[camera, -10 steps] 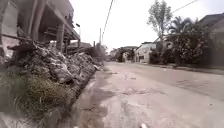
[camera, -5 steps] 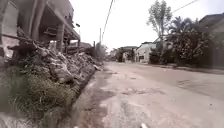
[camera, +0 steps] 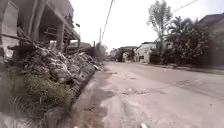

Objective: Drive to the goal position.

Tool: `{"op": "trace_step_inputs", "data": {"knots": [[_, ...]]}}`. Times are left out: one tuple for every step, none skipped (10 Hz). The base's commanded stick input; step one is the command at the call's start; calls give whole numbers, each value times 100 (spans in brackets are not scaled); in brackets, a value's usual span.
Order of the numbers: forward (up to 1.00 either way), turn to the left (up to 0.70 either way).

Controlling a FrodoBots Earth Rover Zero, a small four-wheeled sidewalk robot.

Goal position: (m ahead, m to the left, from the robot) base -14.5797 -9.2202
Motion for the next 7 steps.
{"op": "trace_step_inputs", "data": {"knots": [[4, 0], [4, 0], [4, 0], [4, 0], [4, 0], [4, 0], [4, 0]]}}
